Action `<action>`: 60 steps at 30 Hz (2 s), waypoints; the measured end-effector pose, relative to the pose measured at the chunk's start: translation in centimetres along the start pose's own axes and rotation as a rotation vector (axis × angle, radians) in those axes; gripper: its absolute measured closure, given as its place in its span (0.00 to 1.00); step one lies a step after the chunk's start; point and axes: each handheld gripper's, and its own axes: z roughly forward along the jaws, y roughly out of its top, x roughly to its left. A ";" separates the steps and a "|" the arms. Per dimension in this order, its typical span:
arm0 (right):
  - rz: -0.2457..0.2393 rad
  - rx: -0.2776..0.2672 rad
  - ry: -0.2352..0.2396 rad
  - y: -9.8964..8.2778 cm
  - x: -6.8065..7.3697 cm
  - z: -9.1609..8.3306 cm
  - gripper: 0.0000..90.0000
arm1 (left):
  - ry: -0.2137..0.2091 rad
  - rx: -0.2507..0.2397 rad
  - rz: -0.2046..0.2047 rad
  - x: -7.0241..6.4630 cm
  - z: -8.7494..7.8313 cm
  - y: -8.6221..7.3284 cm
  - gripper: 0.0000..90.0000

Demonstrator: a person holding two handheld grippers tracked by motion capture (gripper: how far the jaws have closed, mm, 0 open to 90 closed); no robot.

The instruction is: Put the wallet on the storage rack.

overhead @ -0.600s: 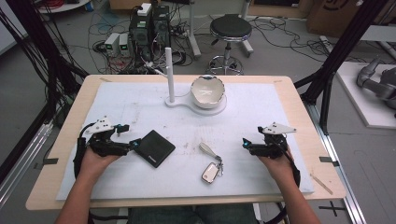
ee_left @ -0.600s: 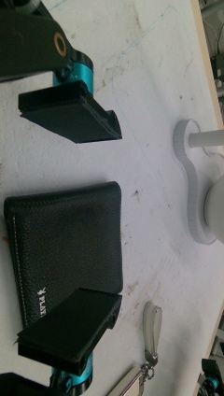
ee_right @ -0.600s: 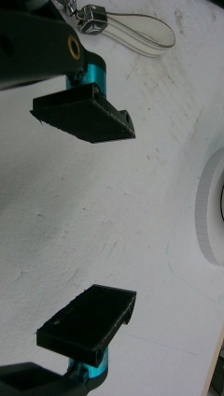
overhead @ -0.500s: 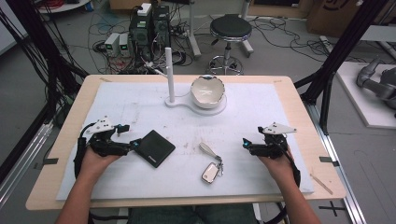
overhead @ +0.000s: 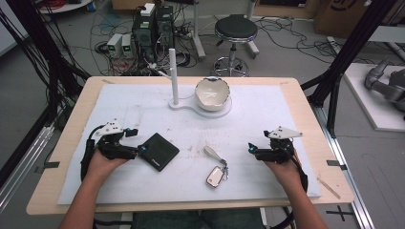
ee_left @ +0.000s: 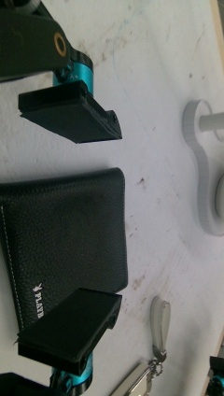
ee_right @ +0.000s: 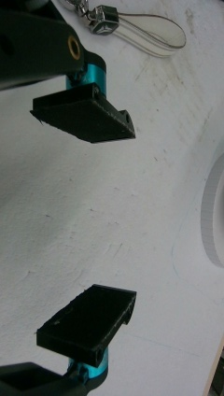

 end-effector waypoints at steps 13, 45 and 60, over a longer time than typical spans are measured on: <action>-0.024 0.013 -0.015 -0.7 0.1 -0.9 0.22 | 0.021 0.198 -0.070 1.2 2.7 -0.9 0.20; -0.046 0.019 -0.017 -0.6 0.5 -0.9 0.22 | -0.005 0.221 -0.037 0.8 2.3 0.3 0.85; -0.060 0.021 -0.007 -0.5 0.8 -0.7 0.22 | 0.031 0.042 0.088 -2.6 -0.1 5.5 0.91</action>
